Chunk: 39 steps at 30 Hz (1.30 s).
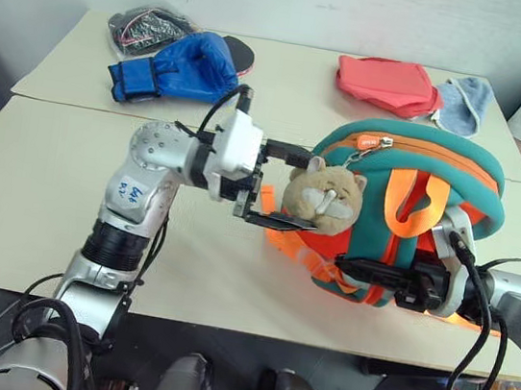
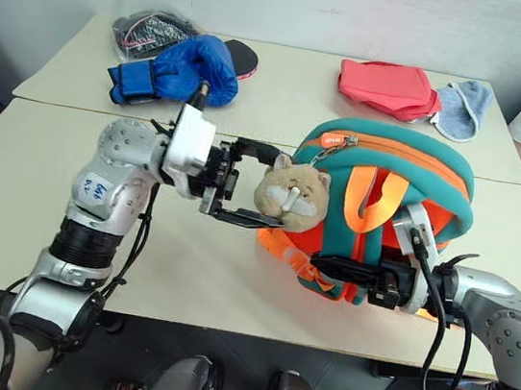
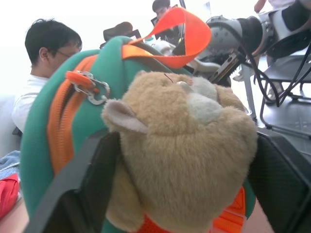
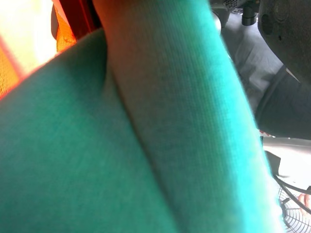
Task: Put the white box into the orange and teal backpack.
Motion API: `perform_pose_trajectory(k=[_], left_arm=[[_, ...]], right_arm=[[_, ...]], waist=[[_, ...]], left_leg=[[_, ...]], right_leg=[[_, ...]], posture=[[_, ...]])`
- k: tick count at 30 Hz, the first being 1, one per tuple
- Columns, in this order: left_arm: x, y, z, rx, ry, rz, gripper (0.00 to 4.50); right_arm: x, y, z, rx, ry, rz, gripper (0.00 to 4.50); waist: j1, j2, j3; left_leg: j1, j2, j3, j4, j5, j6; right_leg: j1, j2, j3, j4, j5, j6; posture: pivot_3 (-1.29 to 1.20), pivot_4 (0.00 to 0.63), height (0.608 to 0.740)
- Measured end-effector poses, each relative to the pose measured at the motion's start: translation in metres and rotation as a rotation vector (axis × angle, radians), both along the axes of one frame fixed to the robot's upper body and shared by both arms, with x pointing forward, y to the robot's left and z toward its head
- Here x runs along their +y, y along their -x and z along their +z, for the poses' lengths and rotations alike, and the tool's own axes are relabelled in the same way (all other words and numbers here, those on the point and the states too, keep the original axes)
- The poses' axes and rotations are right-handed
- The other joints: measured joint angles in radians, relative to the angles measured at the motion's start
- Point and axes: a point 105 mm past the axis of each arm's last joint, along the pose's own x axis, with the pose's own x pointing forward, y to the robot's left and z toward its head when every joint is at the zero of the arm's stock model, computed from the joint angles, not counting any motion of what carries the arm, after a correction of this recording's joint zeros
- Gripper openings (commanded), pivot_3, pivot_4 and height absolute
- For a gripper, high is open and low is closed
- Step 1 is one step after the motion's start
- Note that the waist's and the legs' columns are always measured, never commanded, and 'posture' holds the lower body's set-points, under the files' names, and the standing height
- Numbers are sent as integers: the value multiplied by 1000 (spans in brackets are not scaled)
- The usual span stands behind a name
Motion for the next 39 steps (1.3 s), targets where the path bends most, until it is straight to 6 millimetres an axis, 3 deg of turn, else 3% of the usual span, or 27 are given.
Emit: perform_pose_trajectory(k=[5,8,12,15,18,21,25,30,35,38,39], left_arm=[[5,-2,6,-10,52,14,1509],[17,-12,13,-9,84,81,1200],[45,-54,39,20,205,302,1200],[55,-71,43,57,226,377,1200],[69,-99,23,212,140,526,1200],[83,-113,-5,337,27,639,1200],[78,-109,-43,386,-78,622,1200],[66,-83,-92,426,-145,490,1200],[82,-62,-99,432,-135,451,1200],[90,-47,-98,446,-73,413,1837],[93,-39,-95,464,-25,386,2207]], right_arm=[[0,0,-1,7,3,1,0],[0,0,-1,12,6,-2,0],[0,0,-1,10,6,-14,0],[0,1,2,-5,1,-25,0],[0,2,3,-16,-4,-49,0],[-1,2,-2,8,-4,-70,0],[1,5,-4,17,-7,-77,0],[2,3,-8,-9,-57,-121,0],[-8,-6,-17,-102,-23,-223,0],[-15,-9,-22,-205,40,-253,0],[-19,-9,-27,-248,76,-260,316]], waist=[[0,0,0],[-1,0,0],[2,0,0],[2,0,0],[0,0,0],[-3,0,0],[-1,0,0],[-1,0,0],[-6,0,0],[-8,0,0],[-8,0,0]], left_leg=[[0,0,0,0,0,0],[0,0,0,0,0,0],[0,0,0,0,0,1],[0,0,0,-1,-1,1],[0,0,0,0,0,1],[0,0,1,-1,0,1],[0,0,1,-1,0,0],[0,0,1,-1,0,0],[1,0,1,-2,0,0],[1,0,1,-3,0,0],[1,0,1,-3,0,-1]], right_leg=[[0,0,0,0,0,0],[0,0,0,0,0,0],[0,0,0,0,0,0],[0,0,-1,-1,0,0],[0,0,-1,-1,0,0],[-1,0,0,0,0,0],[-1,0,1,-1,0,0],[-1,0,1,-1,0,0],[-1,0,1,-1,0,0],[-1,0,1,-1,0,0],[-1,0,1,-1,0,0]], posture=[[0,150,740],[0,150,740],[0,150,740],[0,150,740],[0,150,740],[0,150,740],[0,150,740],[0,150,740],[0,150,740],[0,150,740],[0,150,740]])
